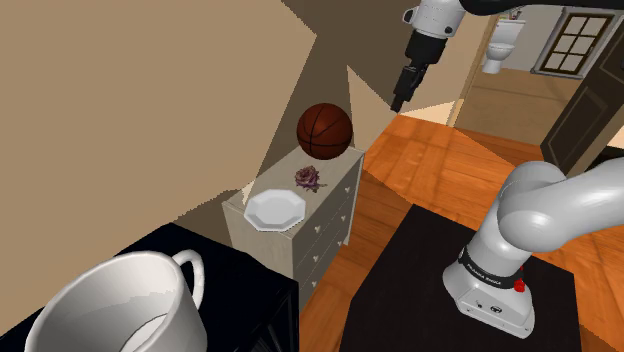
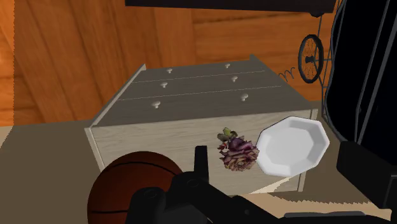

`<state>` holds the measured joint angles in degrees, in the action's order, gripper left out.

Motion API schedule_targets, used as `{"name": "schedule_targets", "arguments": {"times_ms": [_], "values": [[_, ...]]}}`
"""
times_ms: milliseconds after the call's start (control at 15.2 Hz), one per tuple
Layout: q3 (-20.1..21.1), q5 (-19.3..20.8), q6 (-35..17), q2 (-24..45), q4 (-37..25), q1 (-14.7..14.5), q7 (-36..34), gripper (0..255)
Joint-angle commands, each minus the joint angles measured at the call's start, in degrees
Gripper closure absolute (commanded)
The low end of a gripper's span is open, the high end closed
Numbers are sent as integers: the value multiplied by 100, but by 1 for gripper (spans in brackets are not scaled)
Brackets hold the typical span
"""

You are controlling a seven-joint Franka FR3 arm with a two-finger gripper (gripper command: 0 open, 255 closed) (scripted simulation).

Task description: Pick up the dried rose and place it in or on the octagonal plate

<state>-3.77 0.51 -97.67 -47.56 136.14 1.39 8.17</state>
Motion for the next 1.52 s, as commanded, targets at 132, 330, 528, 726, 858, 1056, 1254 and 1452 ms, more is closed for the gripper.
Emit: {"name": "schedule_targets", "arguments": {"times_ms": [132,330,528,726,858,1056,1254,1452], "values": [[16,-15,-410,161,249,-15,-24,0],[38,-38,-1037,471,566,-44,-59,0],[60,-66,-1677,864,812,-75,-88,0],[78,-96,-2324,1339,983,-112,-115,0],[89,-119,-2754,1698,1054,-138,-129,0],[106,-160,-3388,2292,1094,-178,-145,0],[119,-208,-3995,2941,1052,-222,-153,0],[130,-268,-4562,3629,931,-268,-152,0]]}}
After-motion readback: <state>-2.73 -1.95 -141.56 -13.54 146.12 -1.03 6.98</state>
